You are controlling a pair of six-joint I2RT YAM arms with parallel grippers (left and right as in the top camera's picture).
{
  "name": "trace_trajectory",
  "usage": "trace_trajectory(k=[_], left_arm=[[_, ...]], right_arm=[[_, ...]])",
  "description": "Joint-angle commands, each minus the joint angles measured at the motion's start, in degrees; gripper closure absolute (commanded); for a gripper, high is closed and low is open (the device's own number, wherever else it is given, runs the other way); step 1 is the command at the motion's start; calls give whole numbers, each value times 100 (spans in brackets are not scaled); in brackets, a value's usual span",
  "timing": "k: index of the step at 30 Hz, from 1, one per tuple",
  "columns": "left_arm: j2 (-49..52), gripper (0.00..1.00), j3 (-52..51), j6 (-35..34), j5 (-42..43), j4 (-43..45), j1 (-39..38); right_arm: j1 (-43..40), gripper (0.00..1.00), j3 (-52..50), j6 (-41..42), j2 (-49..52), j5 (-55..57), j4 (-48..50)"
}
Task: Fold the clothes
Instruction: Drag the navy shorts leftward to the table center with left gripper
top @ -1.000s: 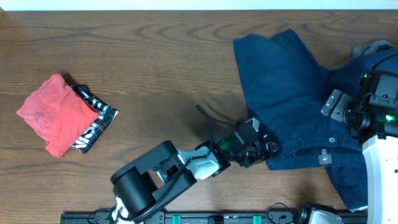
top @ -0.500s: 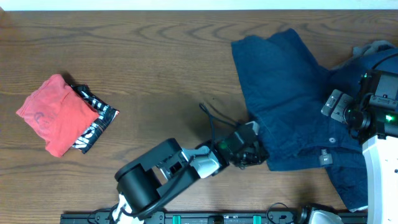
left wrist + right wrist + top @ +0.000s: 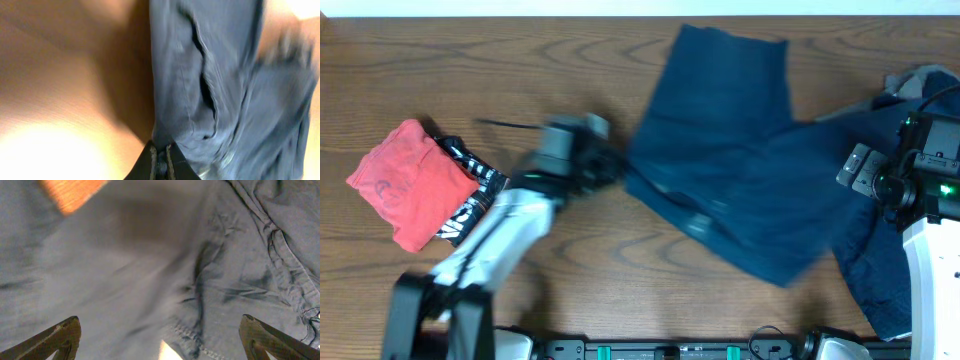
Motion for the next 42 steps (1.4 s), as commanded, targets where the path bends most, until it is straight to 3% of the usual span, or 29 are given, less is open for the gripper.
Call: trace_trajectory(k=[1,5,6,7,8,10,15,20,24,29,35,42], left_arm=[[-289,94,-22,417,-236,44,905],[-310,92,-22,415,-170,24,1762],[-310,63,-22,417,-90,-59,1871],[-310,11,-22,420,90,-181,1945],[-310,2,-22,420,282,-326,1965],[-310,2,-22,420,739,-892,1923],[-308,2,-35,415,861,-2608,1534],[-308,2,-278,131,861,-3298,737],[-304,2,-603,-603,857,-2811,-111],[-184,2,-920,-1759,697,-1419,-1283],[251,25,-957,-2542,-142,-380,-2345],[828,47,-957,-2787,-192,-87,-2638]], right_arm=[[-94,1,35,72,-13,-4,9],[-96,1,35,72,-13,-7,0],[-94,1,33,72,-13,-9,-7],[-94,1,33,72,-13,-9,-13],[-94,1,31,72,-13,-7,-15],[-94,1,31,72,-11,-7,-11],[-94,1,31,72,24,-11,-4],[-94,1,31,72,109,-133,0],[-94,1,31,72,131,-133,0],[-94,1,31,72,131,-133,-11],[-94,1,31,72,131,-133,-26],[-94,1,31,72,131,-131,-22]])
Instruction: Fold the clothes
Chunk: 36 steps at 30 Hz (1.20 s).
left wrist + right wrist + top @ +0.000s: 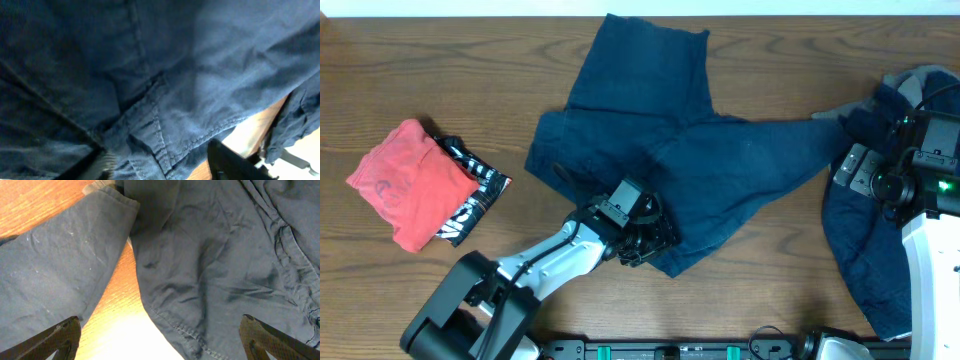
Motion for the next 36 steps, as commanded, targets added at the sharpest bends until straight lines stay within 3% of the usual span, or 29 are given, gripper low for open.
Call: trace_trajectory(k=[1,2,3,6,9,13,17,20,29,36], left_arm=[[313,58,-52,-195,-240,-46,-46],[365,80,-52,-192,-240,-46,-46],[378,94,-52,-192,-238,-46,-44],[299,94,-48,-109,-52,-7,15],[-2,94,-48,356,752,-162,267],[-774,94,-48,1198,1576,-1386,920],[-1751,94,-48,1827,638,-3333,2004],[-2288,94,-50,1836,39,-4081,2564],[-2647,94,-50,2048,-79,-4623,2721],[-2647,94,-52,2096,-142,-5368,2719]], right_arm=[[-94,1,31,72,20,-20,-7],[-94,1,31,72,20,-20,-7],[-94,1,31,72,20,-20,-7],[-94,1,31,72,22,-20,-7],[-94,4,26,72,28,-22,-9],[-94,9,26,72,79,-52,-68],[-94,10,24,72,227,-306,-291],[-94,10,24,74,426,-640,-518],[157,11,-240,74,1152,-2389,-1397],[323,11,-1545,599,1163,-2430,-299]])
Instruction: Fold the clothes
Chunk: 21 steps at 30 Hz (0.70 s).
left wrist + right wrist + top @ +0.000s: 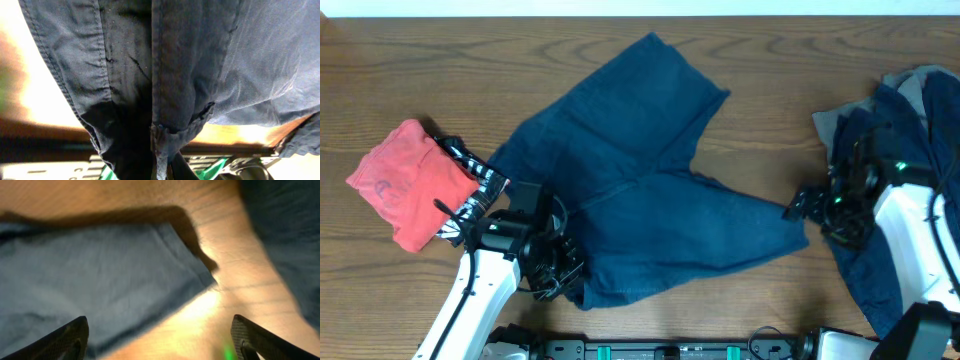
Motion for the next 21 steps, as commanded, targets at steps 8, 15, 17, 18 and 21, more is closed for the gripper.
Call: trace_trajectory(k=[8,15,17,18,21], left_arm=[[-4,94,-9,227,-367,-367,26],[-4,94,-9,227,-378,-365,26],[-4,94,-9,227,-378,-361,28],[-4,94,-9,227,-380,-350,28],[-4,94,-9,223,-380,-186,28]], right_arm=[[46,11,-1631,691,50,-621,1867],[44,39,-2111,883,50,-619,2446],[44,73,-2114,942,50,-621,2479],[42,91,-2114,938,48,-616,2544],[37,99,-2048,940,48,-619,2811]])
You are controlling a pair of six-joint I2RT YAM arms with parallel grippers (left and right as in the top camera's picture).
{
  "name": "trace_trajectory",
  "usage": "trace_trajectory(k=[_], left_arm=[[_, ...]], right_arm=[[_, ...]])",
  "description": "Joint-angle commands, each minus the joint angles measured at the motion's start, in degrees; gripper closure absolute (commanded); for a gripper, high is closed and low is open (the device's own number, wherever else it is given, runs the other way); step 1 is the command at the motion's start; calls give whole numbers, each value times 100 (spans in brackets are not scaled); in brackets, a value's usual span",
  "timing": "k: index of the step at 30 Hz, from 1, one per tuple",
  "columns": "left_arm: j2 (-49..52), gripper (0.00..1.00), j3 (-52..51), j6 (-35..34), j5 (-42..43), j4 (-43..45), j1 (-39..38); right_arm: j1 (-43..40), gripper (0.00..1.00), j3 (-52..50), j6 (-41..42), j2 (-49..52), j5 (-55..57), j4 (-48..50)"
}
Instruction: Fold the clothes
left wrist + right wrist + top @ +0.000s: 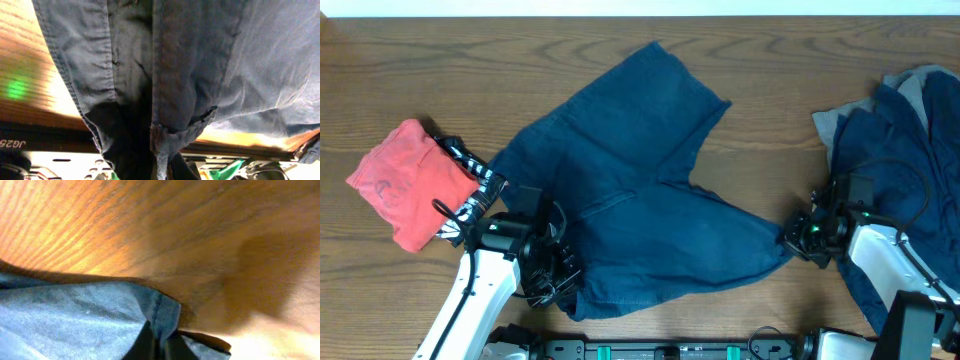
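Dark blue shorts (640,190) lie spread across the middle of the table. My left gripper (560,282) is at their lower left corner, shut on the waistband edge; in the left wrist view, cloth (200,60) hangs bunched between the fingertips of the left gripper (161,167). My right gripper (796,236) is at the tip of the right leg, shut on its hem. The right wrist view shows the hem fold (160,312) pinched in the right gripper (159,342), low over the wood.
A folded red garment (405,180) lies at the left, with a black-and-white patterned piece (475,190) beside it. A heap of blue and grey clothes (910,120) fills the right edge. The table's front edge and rail (670,350) run just below the left gripper.
My right gripper was open just beside the leg's hem; it now sits lower and is shut on that hem. The left gripper still holds the waistband, shifted barely at all.
First my left gripper held the shorts by one edge at mid-table, with the right open over the heap. Then the left stood open on the shorts' lower part. Later it was shut on the waistband corner with the right open by the leg. Now both hold the shorts.
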Motion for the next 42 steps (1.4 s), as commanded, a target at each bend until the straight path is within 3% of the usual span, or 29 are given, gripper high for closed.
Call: trace_trajectory(k=[1,15,21,25,29,33,37,42], left_arm=[[-4,94,-9,81,-79,170,26],[-4,94,-9,81,-72,319,28],[-4,94,-9,79,-33,293,26],[-4,94,-9,79,-26,249,26],[-4,94,-9,79,-28,234,28],[-4,93,-9,79,-31,284,28],[-4,93,-9,81,-50,317,26],[-4,92,-9,81,-50,317,28]], right_arm=[[24,99,9,98,122,68,181],[24,98,1766,-527,-55,175,-131],[31,73,1829,-721,-52,669,-673],[17,71,1832,-728,-55,1095,-1342],[37,72,1832,-761,-55,61,-2470],[44,71,1781,-741,-55,37,-3189],[103,65,1423,-671,-55,-4,-3139],[155,48,619,-195,-55,0,-2260]])
